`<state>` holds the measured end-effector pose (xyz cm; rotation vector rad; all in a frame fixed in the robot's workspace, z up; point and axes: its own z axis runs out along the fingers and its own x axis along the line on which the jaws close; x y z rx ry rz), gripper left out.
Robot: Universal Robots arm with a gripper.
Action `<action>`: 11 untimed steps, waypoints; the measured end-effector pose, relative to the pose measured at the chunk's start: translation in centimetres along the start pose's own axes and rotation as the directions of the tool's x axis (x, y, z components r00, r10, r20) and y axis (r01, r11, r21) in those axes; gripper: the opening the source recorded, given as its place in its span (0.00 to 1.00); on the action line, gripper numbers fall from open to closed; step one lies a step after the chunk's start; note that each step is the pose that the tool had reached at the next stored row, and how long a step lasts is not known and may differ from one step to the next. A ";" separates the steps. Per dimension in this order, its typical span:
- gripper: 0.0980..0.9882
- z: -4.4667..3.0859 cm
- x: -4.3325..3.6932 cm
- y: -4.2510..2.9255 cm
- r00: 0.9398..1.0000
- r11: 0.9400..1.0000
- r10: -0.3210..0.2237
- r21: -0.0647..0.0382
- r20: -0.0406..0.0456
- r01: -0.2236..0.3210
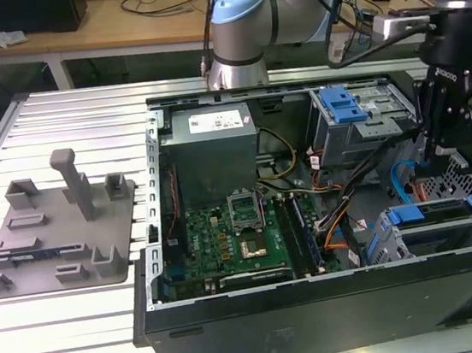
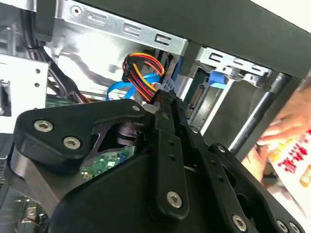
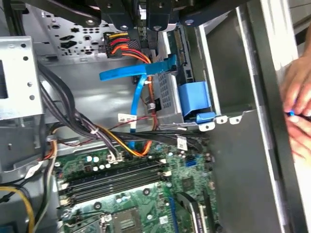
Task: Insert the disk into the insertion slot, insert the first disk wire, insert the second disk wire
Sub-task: 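Insert the first disk wire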
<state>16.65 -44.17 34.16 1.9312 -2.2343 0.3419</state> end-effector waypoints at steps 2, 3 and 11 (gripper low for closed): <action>0.08 0.14 0.50 -0.11 1.000 1.000 0.000 -0.003 0.018 0.000; 0.08 0.26 0.88 -0.19 1.000 1.000 0.001 -0.004 0.024 -0.001; 0.08 0.55 2.31 -0.83 0.989 1.000 0.005 -0.022 0.148 -0.002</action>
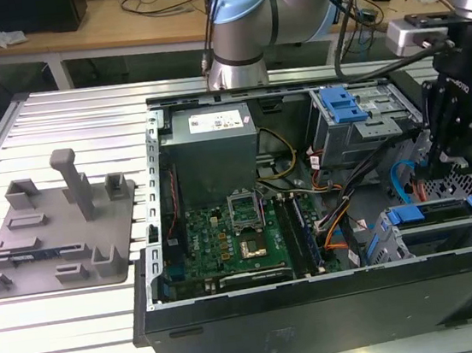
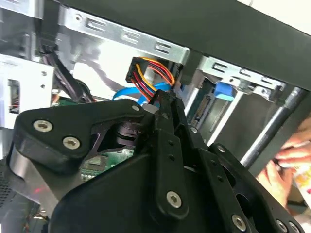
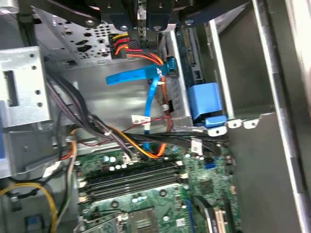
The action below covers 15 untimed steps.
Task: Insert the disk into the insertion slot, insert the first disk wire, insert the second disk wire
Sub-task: 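Insert the first disk wire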
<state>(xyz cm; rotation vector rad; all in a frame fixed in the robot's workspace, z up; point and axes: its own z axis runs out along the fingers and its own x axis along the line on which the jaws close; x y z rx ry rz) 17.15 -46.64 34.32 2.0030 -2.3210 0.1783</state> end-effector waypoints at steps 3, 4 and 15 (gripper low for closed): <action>0.08 -0.10 0.35 -0.25 0.998 1.000 0.002 -0.010 0.068 -0.001; 0.08 -0.12 0.46 -0.30 0.996 1.000 0.003 -0.013 0.086 -0.001; 0.08 -0.15 1.67 -0.50 0.989 0.999 -0.027 -0.019 0.148 0.030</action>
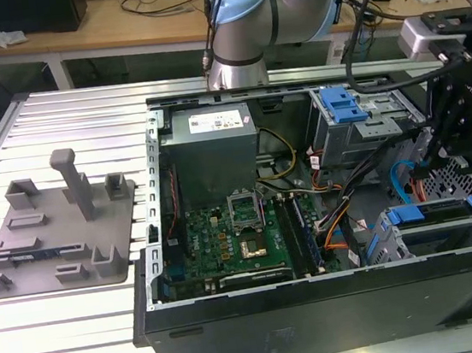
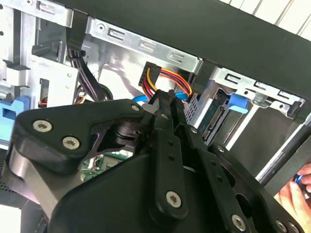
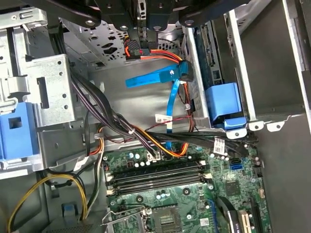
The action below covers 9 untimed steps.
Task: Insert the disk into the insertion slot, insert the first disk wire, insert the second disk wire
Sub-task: 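Insert the first disk wire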
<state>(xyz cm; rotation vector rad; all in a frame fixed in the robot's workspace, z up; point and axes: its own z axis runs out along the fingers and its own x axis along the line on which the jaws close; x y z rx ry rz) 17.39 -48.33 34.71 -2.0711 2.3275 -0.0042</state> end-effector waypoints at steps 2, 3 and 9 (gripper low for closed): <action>0.08 0.00 0.01 0.02 1.000 1.000 -0.028 -0.001 0.001 0.028; 0.08 0.00 0.01 0.03 0.999 0.999 -0.037 -0.001 0.001 0.037; 0.08 -0.05 0.14 0.01 0.998 0.998 -0.055 -0.001 0.000 0.055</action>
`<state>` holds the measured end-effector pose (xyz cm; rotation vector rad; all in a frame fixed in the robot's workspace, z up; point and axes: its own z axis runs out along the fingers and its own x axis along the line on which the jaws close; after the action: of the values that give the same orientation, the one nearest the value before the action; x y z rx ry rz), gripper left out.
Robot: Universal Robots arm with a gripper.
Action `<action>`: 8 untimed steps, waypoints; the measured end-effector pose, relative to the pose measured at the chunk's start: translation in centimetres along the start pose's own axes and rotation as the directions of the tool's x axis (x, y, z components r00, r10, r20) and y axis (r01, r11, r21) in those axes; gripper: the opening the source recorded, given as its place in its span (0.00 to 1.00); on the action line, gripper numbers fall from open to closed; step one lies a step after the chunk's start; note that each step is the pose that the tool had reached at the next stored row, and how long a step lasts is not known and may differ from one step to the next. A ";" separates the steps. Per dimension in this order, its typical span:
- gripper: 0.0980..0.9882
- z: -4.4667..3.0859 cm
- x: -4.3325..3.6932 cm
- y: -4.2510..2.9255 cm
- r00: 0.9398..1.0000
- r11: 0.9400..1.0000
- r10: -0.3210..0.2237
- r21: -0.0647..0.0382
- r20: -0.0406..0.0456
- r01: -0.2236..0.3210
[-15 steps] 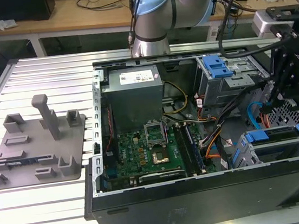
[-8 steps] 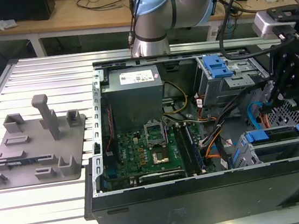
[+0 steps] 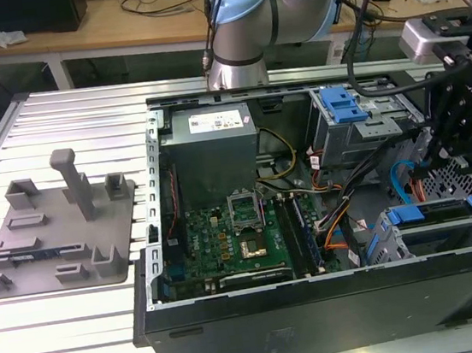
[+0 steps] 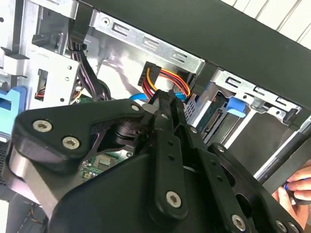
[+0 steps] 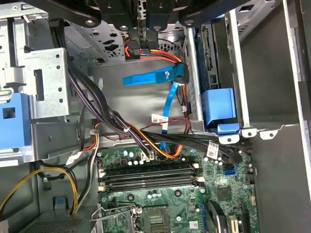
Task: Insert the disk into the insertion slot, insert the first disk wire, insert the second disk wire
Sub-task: 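Insert the first disk wire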
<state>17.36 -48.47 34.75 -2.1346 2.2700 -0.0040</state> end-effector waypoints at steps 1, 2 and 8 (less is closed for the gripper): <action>0.08 -0.04 0.00 0.00 1.000 1.000 -0.005 0.000 -0.005 0.005; 0.08 -0.08 0.01 0.01 1.000 1.000 -0.008 0.001 -0.014 0.008; 0.08 -0.23 0.02 0.01 0.994 1.000 -0.021 -0.020 -0.109 0.019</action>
<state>17.34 -48.49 34.99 -2.2195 2.3153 -0.1030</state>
